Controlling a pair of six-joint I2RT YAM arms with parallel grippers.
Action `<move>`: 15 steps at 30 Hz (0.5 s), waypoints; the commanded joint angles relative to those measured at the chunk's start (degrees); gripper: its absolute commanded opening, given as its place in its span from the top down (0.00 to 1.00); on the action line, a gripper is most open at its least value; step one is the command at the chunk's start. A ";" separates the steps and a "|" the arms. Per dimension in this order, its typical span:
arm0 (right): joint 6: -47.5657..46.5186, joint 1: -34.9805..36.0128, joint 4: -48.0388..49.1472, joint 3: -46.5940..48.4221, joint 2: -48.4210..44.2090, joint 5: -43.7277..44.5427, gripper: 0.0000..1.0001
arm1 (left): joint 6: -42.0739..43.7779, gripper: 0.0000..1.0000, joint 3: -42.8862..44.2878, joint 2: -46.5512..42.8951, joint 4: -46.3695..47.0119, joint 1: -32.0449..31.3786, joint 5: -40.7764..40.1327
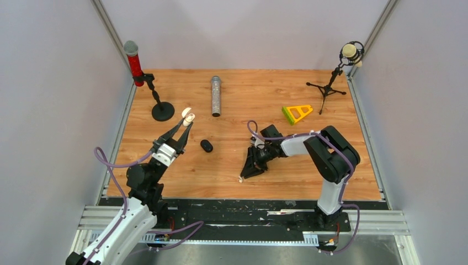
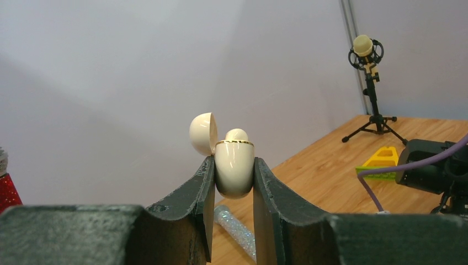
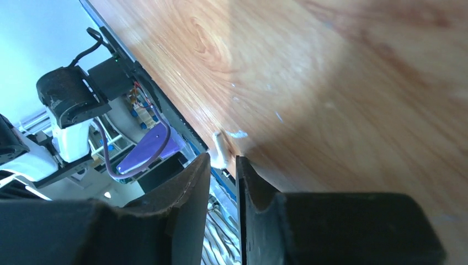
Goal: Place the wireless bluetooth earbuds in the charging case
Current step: Pick up the earbud from the center of the board.
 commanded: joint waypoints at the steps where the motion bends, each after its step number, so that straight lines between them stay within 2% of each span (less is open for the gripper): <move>1: 2.91 -2.53 1.59 -2.60 -1.03 3.05 0.72 | 1.52 1.00 2.12 0.25 1.94 -0.09 -0.74; 3: 3.15 -3.20 1.01 -3.01 -0.53 3.52 0.68 | 1.35 1.00 2.05 0.52 2.16 -0.09 -0.76; 9: 0.47 -3.05 -7.12 -0.46 -4.28 12.46 0.69 | 1.56 1.00 2.04 1.11 2.43 -0.12 -0.81; 12: -3.58 0.61 -9.98 2.85 -9.35 16.74 0.70 | 1.74 1.00 2.02 1.14 2.42 -0.12 -1.05; 15: -9.92 7.48 -11.53 7.04 -13.38 21.90 0.68 | 1.65 1.00 1.99 0.84 2.07 -0.12 -1.38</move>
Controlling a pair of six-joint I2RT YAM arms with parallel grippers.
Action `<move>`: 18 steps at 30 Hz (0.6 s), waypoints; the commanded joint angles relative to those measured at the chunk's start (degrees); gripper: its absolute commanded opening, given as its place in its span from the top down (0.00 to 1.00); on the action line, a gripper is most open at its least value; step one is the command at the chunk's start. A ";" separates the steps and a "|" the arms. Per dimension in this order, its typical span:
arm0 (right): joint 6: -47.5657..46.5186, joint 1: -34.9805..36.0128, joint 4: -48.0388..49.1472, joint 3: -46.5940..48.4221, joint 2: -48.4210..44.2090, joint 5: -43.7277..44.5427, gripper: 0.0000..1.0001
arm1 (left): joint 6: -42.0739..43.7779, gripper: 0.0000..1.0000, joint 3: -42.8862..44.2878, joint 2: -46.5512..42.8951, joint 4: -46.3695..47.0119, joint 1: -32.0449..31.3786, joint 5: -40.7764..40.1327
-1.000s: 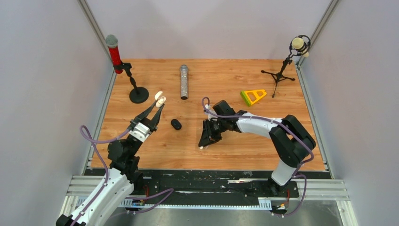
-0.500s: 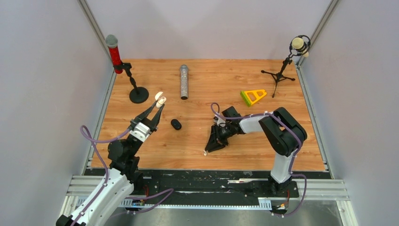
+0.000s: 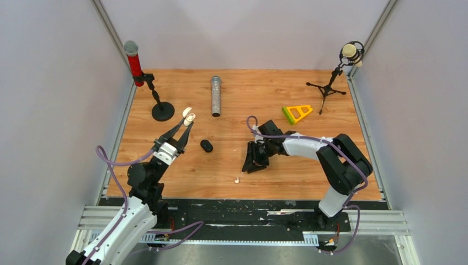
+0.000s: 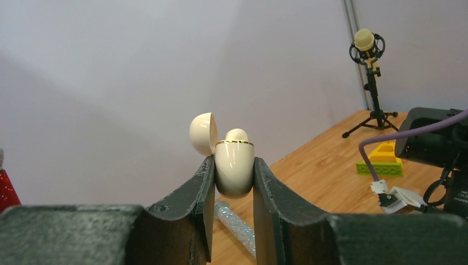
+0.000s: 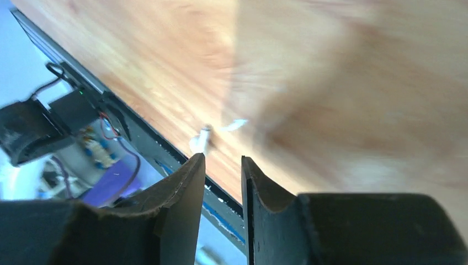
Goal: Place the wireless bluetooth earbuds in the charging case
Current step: Pick up the earbud from the center of the board.
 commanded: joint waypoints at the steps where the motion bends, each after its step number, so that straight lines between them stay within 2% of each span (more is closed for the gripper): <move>1: -11.28 9.76 -3.37 7.36 -6.63 11.82 0.68 | 1.24 1.00 1.94 -0.32 1.94 -0.12 -1.42; 5: -17.68 14.65 -9.78 13.96 -1.54 16.05 0.67 | 1.05 1.00 2.08 -1.30 1.14 -0.06 -1.64; 7: -17.71 16.37 -15.84 18.55 2.39 23.70 0.64 | 1.10 1.00 2.16 -1.92 0.53 -0.03 -1.64; 9: -17.45 20.50 -21.87 23.09 5.85 32.96 0.56 | 1.28 1.00 2.23 -2.31 -0.23 -0.03 -1.89; 12: -14.43 24.53 -28.95 28.99 8.76 41.10 0.44 | 1.46 1.00 2.32 -2.62 -0.60 -0.03 -2.26; 18: -5.12 27.06 -40.91 34.97 12.53 47.40 0.41 | 1.52 1.00 2.32 -2.59 -0.44 -0.03 -2.13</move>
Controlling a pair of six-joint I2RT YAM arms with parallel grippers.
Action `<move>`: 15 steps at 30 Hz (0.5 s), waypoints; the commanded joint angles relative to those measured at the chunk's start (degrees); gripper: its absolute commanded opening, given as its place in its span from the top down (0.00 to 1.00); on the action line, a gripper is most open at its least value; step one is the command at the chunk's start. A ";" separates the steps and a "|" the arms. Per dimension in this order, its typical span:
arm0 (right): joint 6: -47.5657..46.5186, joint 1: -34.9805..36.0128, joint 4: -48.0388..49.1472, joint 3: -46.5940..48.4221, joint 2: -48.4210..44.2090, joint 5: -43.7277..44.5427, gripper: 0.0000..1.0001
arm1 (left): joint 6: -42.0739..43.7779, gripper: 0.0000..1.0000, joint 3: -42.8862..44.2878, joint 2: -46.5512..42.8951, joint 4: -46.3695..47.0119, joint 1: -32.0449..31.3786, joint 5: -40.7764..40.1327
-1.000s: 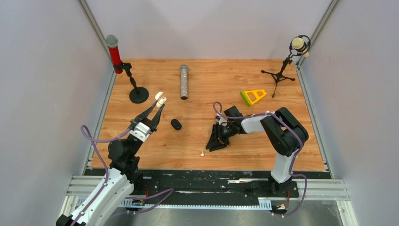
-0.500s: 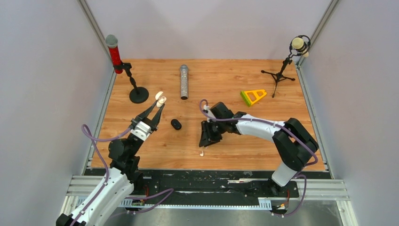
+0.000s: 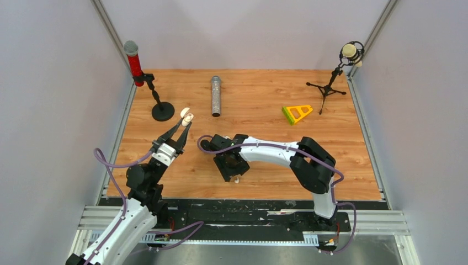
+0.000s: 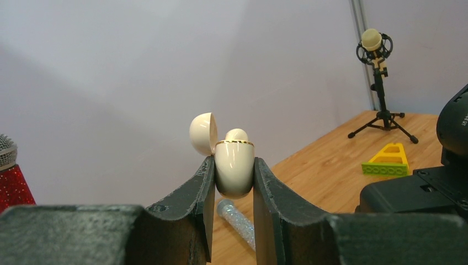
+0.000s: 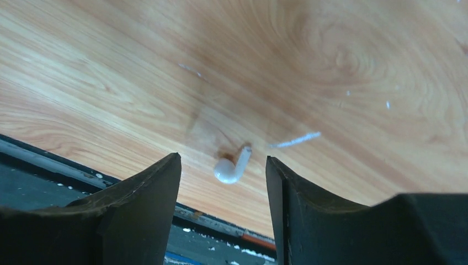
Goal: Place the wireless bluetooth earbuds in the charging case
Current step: Pick up the earbud from the center of the board.
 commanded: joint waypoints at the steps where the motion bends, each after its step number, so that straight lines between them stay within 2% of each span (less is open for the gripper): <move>1: 7.32 0.78 -11.75 3.95 0.90 8.21 0.40 | 1.18 1.00 2.41 -0.33 1.51 -0.03 -0.68; 5: 8.14 0.17 -11.08 3.56 1.65 4.19 0.41 | 1.06 1.00 2.48 -0.19 1.59 -0.02 -0.34; 9: 7.49 -2.26 -7.53 1.10 2.70 -4.65 0.51 | 1.02 1.00 2.55 -0.27 1.55 -0.05 -0.38; 15: 4.40 -3.67 -2.09 0.38 2.83 -10.83 0.58 | 1.31 1.00 2.50 -0.56 0.99 -0.03 -0.60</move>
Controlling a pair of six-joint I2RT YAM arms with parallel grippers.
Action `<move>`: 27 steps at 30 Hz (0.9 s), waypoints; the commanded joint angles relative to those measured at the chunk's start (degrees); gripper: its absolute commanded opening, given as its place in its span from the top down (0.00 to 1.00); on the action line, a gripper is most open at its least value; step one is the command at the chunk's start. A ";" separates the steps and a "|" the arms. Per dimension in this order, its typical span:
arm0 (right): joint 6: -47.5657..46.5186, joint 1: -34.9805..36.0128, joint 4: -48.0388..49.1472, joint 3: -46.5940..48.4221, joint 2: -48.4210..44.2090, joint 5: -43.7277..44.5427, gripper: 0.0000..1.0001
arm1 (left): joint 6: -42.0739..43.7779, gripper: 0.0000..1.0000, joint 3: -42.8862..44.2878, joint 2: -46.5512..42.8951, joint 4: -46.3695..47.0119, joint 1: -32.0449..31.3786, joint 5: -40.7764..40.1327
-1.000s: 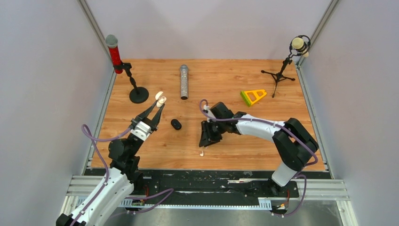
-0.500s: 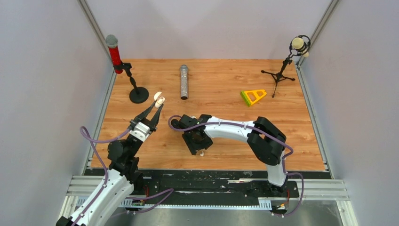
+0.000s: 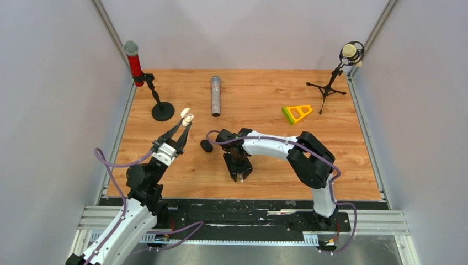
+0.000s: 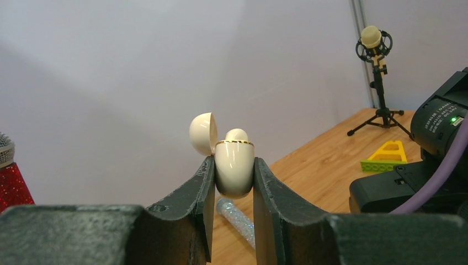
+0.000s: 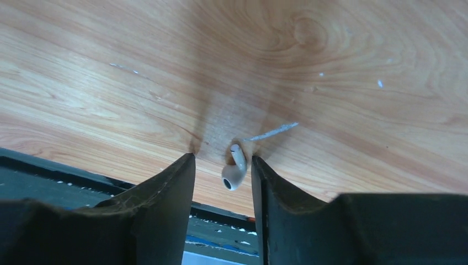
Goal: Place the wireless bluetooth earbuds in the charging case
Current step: Pick up the earbud from the center of the board.
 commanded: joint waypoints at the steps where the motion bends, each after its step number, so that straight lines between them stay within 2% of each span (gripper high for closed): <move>1: -1.95 -0.60 4.71 -0.43 0.56 -6.41 0.61 | 1.26 1.00 2.54 -0.51 1.53 -0.05 -0.68; 4: -3.24 -1.28 4.92 -2.55 0.21 -7.41 0.72 | 1.42 1.00 2.52 -0.62 1.34 -0.05 -0.77; 9: -9.77 -2.16 6.51 -6.16 -2.27 -10.12 0.84 | 1.42 1.00 2.51 -0.54 1.14 -0.05 -0.78; 13: -17.57 -3.65 8.46 -8.20 -3.39 -20.00 0.91 | 1.26 1.00 2.58 -0.39 1.13 -0.05 -0.56; 17: -27.40 -4.16 10.19 -10.01 -3.84 -33.93 0.88 | 1.31 1.00 2.59 -0.49 1.13 -0.05 -0.63; 21: -32.56 -7.54 7.59 -7.42 0.04 -37.58 0.86 | 0.99 1.00 2.60 -0.49 0.88 -0.05 -0.51; 27: -37.16 -14.95 7.91 -4.38 3.89 -39.41 0.65 | 1.25 1.00 2.93 -0.32 0.55 -0.05 -0.27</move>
